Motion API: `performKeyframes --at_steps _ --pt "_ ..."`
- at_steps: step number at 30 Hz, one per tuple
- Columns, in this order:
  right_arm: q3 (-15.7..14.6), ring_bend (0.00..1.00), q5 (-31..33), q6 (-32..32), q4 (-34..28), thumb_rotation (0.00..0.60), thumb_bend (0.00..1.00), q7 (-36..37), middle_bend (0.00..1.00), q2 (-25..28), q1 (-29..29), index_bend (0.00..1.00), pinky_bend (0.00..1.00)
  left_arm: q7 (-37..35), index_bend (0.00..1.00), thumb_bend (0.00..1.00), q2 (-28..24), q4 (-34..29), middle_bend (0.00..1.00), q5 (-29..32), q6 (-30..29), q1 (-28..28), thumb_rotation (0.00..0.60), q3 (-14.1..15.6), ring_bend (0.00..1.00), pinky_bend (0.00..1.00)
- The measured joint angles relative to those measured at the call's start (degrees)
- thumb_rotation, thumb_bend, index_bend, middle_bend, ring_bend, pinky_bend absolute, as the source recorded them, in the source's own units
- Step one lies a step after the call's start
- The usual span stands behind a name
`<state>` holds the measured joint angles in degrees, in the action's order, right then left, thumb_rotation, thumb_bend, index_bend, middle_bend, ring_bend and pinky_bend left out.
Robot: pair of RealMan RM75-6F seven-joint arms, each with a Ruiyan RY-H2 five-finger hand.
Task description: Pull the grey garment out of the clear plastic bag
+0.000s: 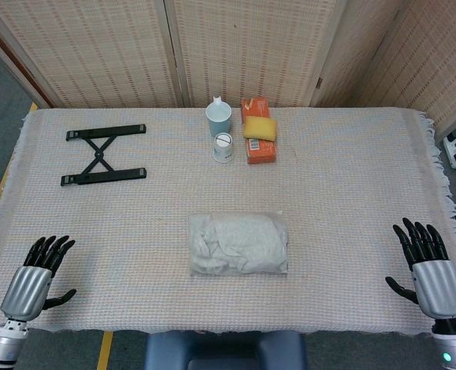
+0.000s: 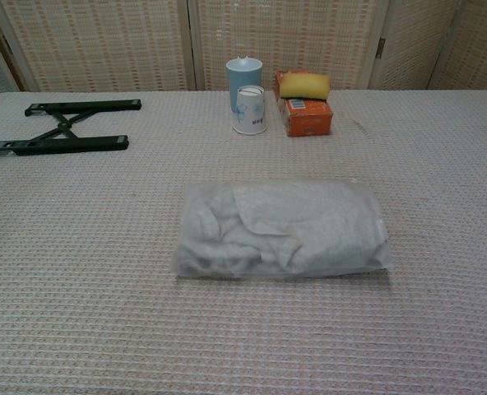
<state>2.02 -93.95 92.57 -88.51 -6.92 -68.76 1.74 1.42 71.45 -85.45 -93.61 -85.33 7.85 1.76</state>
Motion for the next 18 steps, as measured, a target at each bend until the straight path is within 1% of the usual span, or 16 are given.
performKeyframes --at_steps 3,4,6,7,8,9,10,11,12,13,14,15,16,18 --pt "-0.1 0.00 -0.3 0.2 0.0 0.600 0.06 0.0 0.00 0.1 -0.1 0.00 0.00 -0.2 0.14 0.17 0.0 -0.2 0.13 -0.7 0.7 0.3 0.600 0.6 0.04 0.07" --pt "-0.2 0.00 -0.4 0.4 0.0 0.600 0.06 0.0 0.00 0.1 -0.2 0.00 0.00 -0.4 0.14 0.17 0.1 -0.2 0.14 -1.2 0.8 0.4 0.600 0.8 0.04 0.10" --pt "-0.2 0.00 -0.6 0.9 -0.2 0.600 0.06 0.2 0.00 0.2 -0.4 0.00 0.00 -0.8 0.15 0.17 0.5 -0.1 0.18 -2.7 1.0 0.6 0.600 1.5 0.07 0.18" --pt "-0.2 0.00 -0.7 1.2 -0.2 0.600 0.06 0.2 0.00 0.3 -0.5 0.00 0.00 -1.2 0.17 0.17 0.8 0.1 0.23 -3.5 0.9 0.8 0.600 1.8 0.12 0.25" --pt "-0.3 0.00 -0.9 1.3 -0.2 0.600 0.06 0.2 0.00 0.3 -0.6 0.00 0.00 -1.6 0.19 0.17 1.2 0.2 0.32 -4.4 0.8 0.9 0.600 2.1 0.20 0.36" --pt "-0.4 0.00 -0.9 1.3 -0.2 0.600 0.06 0.1 0.00 0.3 -0.7 0.00 0.00 -2.2 0.21 0.17 2.1 0.6 0.38 -5.8 0.6 1.1 0.600 2.4 0.27 0.43" --pt "-0.4 0.00 -1.0 1.2 -0.2 0.600 0.06 0.0 0.00 0.3 -0.7 0.00 0.00 -2.7 0.23 0.17 2.9 1.1 0.49 -6.9 0.3 1.3 0.600 2.7 0.39 0.54" --pt "-0.4 0.00 -0.9 1.1 -0.2 0.600 0.06 -0.1 0.00 0.2 -0.6 0.00 0.00 -3.1 0.26 0.18 3.8 1.6 0.60 -8.0 0.1 1.5 0.600 2.9 0.51 0.63" --pt "-0.4 0.00 -0.9 1.0 -0.2 0.600 0.06 -0.3 0.00 0.1 -0.6 0.00 0.00 -3.4 0.27 0.18 5.2 2.5 0.66 -9.4 -0.2 1.9 0.600 3.1 0.57 0.67" --pt "-0.4 0.00 -0.9 0.8 -0.2 0.600 0.06 -0.5 0.00 0.0 -0.5 0.00 0.00 -3.5 0.31 0.18 6.4 3.2 0.82 -10.4 -0.3 2.2 0.600 3.2 0.75 0.81" --pt "-0.4 0.00 -0.9 0.6 -0.3 0.600 0.06 -0.8 0.00 -0.1 -0.5 0.00 0.00 -3.5 0.34 0.18 7.6 4.0 0.93 -11.2 -0.5 2.6 0.600 3.2 0.87 0.91" --pt "-0.4 0.00 -0.8 0.3 -0.3 0.600 0.06 -1.1 0.00 -0.3 -0.4 0.00 0.00 -3.3 0.37 0.18 9.4 5.2 0.99 -12.3 -0.8 3.0 0.600 3.2 0.95 0.97" --pt "-0.4 0.00 -0.7 0.1 -0.3 0.600 0.06 -1.4 0.00 -0.4 -0.3 0.00 0.00 -3.1 0.42 0.19 10.8 6.2 1.00 -13.2 -1.2 3.3 0.600 3.1 0.99 1.00" --pt "-0.4 0.00 -0.6 -0.8 -0.3 0.600 0.06 -2.1 0.00 -0.8 0.0 0.00 0.00 -2.5 0.47 0.19 14.4 9.1 1.00 -14.9 -2.6 3.9 0.600 2.7 1.00 1.00"
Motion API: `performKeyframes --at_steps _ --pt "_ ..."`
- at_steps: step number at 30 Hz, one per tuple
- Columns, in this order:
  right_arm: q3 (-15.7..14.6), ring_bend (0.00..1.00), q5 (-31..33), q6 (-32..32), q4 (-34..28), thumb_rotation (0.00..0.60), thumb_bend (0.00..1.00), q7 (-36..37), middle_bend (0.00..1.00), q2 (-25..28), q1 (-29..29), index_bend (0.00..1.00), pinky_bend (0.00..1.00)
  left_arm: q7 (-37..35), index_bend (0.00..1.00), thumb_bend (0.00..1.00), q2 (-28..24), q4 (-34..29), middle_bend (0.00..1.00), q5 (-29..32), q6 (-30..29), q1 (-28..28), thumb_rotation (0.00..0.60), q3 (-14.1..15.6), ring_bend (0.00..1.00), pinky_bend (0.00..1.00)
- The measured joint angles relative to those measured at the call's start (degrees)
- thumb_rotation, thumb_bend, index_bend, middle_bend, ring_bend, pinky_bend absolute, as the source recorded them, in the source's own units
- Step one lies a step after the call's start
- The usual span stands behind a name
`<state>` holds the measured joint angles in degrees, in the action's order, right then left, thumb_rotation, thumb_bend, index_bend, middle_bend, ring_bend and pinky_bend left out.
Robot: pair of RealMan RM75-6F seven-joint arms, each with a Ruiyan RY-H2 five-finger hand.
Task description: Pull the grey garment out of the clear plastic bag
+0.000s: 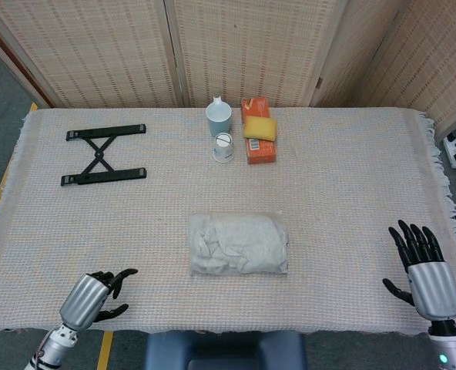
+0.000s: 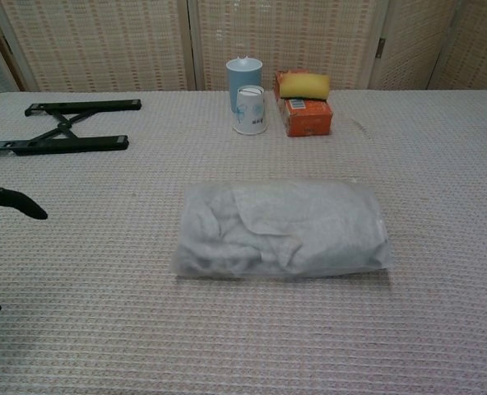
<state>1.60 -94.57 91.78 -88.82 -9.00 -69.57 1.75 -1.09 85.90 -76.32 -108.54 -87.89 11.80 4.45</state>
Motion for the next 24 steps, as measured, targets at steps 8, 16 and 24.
performKeyframes --at_steps 8,16,24 --pt "-0.1 0.00 1.1 -2.5 -0.2 0.600 0.06 -1.6 0.00 -0.7 0.9 0.00 0.00 3.2 0.47 0.19 12.4 8.9 1.00 -1.4 0.3 3.1 0.600 -1.8 1.00 1.00" --pt "0.1 0.00 2.2 -3.5 -0.5 0.600 0.06 -1.5 0.00 -0.2 1.2 0.00 0.00 8.1 0.40 0.18 20.5 14.5 1.00 -1.1 2.2 5.5 0.600 -2.5 1.00 1.00" --pt "0.4 0.00 3.4 -4.5 -1.0 0.600 0.06 -0.5 0.00 0.9 1.4 0.00 0.00 8.9 0.39 0.23 26.5 22.7 1.00 -0.1 2.0 8.0 0.600 -4.0 1.00 1.00"
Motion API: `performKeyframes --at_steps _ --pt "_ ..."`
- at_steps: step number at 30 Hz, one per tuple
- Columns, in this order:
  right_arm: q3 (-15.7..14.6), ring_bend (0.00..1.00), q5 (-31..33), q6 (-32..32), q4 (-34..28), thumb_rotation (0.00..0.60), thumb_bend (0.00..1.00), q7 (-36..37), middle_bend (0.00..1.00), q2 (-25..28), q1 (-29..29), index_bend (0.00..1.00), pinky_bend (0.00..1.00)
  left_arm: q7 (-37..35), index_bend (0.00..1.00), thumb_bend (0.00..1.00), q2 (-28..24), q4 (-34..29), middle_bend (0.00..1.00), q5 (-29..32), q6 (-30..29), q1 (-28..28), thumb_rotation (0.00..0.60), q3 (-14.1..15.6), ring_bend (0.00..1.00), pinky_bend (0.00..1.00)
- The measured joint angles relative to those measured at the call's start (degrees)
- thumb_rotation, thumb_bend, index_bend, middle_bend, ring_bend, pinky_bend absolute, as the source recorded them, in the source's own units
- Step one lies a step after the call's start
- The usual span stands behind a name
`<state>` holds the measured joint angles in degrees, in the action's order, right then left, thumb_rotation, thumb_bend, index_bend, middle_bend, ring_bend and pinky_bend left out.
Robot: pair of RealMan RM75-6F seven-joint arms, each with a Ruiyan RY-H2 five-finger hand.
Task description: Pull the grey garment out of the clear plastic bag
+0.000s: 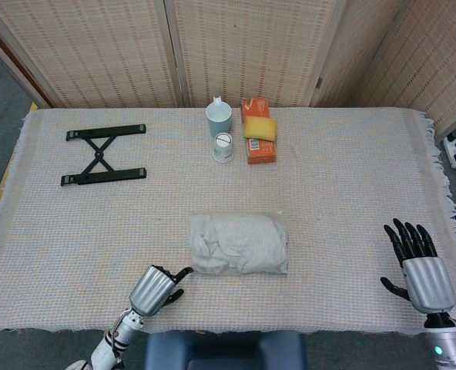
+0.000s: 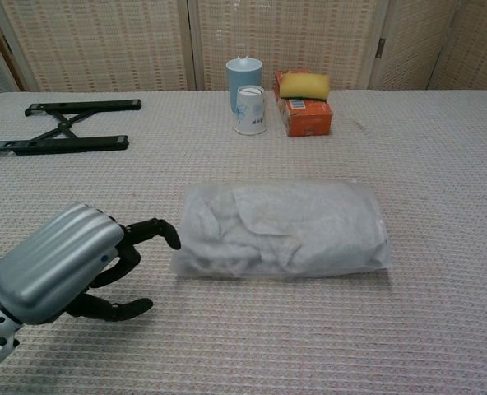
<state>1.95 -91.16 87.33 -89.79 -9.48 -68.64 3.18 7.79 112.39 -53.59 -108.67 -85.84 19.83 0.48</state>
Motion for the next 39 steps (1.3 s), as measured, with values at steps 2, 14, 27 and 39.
performKeyframes --at_steps 2,14,27,39 --pt "0.0 0.00 0.3 -0.3 -0.1 0.600 0.06 0.1 0.00 0.2 0.1 0.00 0.00 -0.3 0.39 0.25 1.2 2.2 1.00 0.2 -0.6 0.5 0.600 -0.4 1.00 1.00" --pt "-0.4 0.00 1.4 -2.7 -1.4 0.600 0.06 0.2 0.00 1.3 0.7 0.00 0.00 -3.4 0.41 0.26 7.8 15.3 1.00 2.4 -2.6 3.7 0.600 -1.1 1.00 1.00" --pt "-0.7 0.00 2.2 -4.0 -2.3 0.600 0.06 0.9 0.00 2.5 1.1 0.00 0.00 -7.7 0.56 0.33 13.1 25.6 1.00 4.0 -5.5 6.3 0.600 -0.2 1.00 1.00" --pt "-0.7 0.00 2.8 -4.7 -2.4 0.600 0.06 0.3 0.00 2.4 1.3 0.00 0.00 -10.5 0.60 0.45 16.2 30.1 1.00 6.0 -4.8 7.8 0.600 1.1 1.00 1.00"
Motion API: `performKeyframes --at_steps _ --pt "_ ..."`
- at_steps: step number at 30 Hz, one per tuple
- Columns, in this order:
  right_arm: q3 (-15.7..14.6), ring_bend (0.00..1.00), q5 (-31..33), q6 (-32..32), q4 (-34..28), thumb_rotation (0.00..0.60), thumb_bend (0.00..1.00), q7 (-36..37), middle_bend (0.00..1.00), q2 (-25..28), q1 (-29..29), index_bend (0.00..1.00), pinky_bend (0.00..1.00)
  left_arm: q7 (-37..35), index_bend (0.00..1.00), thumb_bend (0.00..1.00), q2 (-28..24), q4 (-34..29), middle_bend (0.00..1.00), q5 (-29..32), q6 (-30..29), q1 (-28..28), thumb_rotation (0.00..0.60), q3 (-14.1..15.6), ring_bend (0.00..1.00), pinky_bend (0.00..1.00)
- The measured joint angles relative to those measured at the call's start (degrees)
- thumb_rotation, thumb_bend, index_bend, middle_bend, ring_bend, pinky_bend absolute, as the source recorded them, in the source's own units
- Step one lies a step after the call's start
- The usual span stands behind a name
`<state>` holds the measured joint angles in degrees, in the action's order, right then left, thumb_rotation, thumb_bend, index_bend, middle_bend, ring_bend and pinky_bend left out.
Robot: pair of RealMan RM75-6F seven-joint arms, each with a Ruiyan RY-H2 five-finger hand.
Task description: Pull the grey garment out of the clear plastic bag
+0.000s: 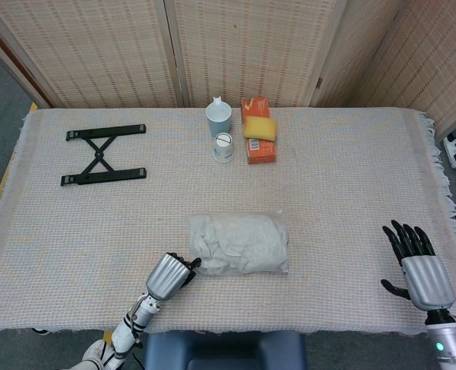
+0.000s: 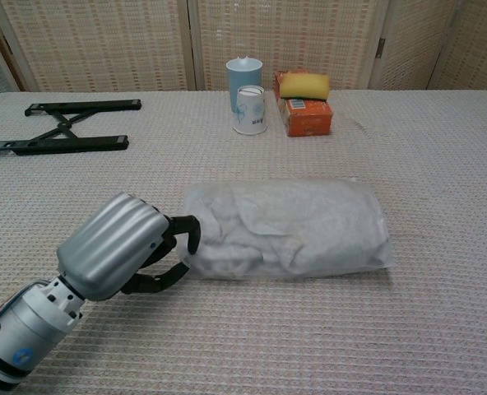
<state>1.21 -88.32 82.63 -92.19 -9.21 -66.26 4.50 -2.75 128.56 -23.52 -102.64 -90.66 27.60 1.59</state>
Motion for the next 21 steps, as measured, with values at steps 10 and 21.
performKeyframes --at_steps 10,21 --pt "0.0 0.00 -1.4 -1.6 2.5 0.600 0.11 1.2 0.00 -2.3 1.8 0.00 0.00 -1.8 0.67 0.55 0.4 1.1 1.00 0.4 -0.8 0.4 0.600 1.6 1.00 1.00" --pt "2.5 0.00 -2.4 -11.2 12.7 0.600 0.29 8.1 0.00 -11.1 11.6 0.33 0.00 -1.6 0.67 0.56 -0.3 -0.5 1.00 0.4 -1.9 0.3 0.600 3.0 1.00 1.00"
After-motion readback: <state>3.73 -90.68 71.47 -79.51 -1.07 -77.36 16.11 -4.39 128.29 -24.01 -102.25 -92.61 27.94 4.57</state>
